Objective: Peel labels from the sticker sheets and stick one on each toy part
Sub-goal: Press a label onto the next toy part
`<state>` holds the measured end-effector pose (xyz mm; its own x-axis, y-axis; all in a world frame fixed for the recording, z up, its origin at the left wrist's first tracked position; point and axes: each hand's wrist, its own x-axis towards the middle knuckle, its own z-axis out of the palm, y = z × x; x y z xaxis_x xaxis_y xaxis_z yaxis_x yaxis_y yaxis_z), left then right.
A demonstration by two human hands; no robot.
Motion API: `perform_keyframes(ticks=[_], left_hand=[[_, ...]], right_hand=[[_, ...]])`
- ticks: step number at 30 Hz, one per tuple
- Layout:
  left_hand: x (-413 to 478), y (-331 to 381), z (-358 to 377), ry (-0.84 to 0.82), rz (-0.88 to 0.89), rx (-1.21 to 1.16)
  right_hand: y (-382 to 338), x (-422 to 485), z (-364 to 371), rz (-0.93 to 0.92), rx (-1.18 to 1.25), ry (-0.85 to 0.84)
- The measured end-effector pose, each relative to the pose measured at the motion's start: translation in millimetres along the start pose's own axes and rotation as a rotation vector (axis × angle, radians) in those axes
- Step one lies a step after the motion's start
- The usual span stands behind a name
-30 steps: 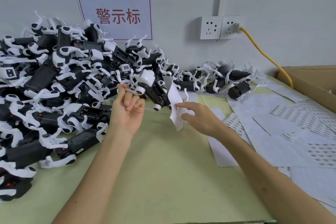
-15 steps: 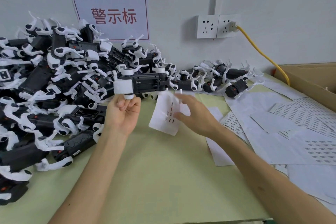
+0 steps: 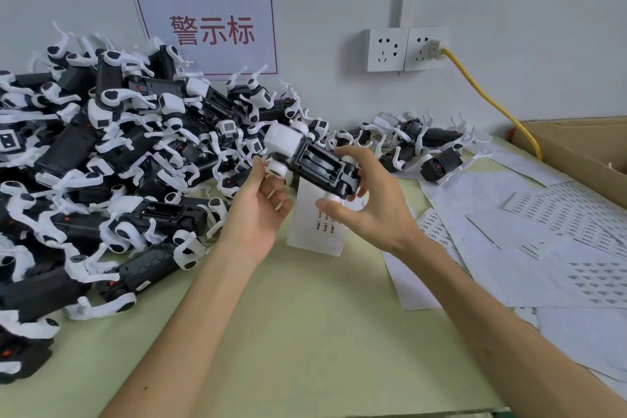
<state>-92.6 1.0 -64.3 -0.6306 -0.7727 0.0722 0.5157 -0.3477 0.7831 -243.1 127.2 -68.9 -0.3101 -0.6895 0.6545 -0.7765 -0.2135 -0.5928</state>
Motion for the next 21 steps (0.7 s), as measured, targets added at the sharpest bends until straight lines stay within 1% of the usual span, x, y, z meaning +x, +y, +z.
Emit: perform_keyframes(ticks=[2,4,9,13,18,21], left_hand=[[0,-2,2,0.033,0.028,0.085],[0,-3,2,0.036,0.026,0.06],[-1,-2,4,-0.072,0.025,0.009],[-2,0,5,-0.105,0.021,-0.003],[-2,0,0,-0.092,0.007,0.157],[-4,0,2,-0.157,-0.034,0.222]], right_hand=[[-2,0,-2,0.0,0.008,0.009],[-2,0,-3,0.013,-0.001,0.03],[-5,1,-3,0.053,0.051,0.041],[-10,4,-3,0.176,0.252,0.035],[-12,10,-7,0.313,0.58,0.124],[-10,12,-10,0.357,0.703,0.175]])
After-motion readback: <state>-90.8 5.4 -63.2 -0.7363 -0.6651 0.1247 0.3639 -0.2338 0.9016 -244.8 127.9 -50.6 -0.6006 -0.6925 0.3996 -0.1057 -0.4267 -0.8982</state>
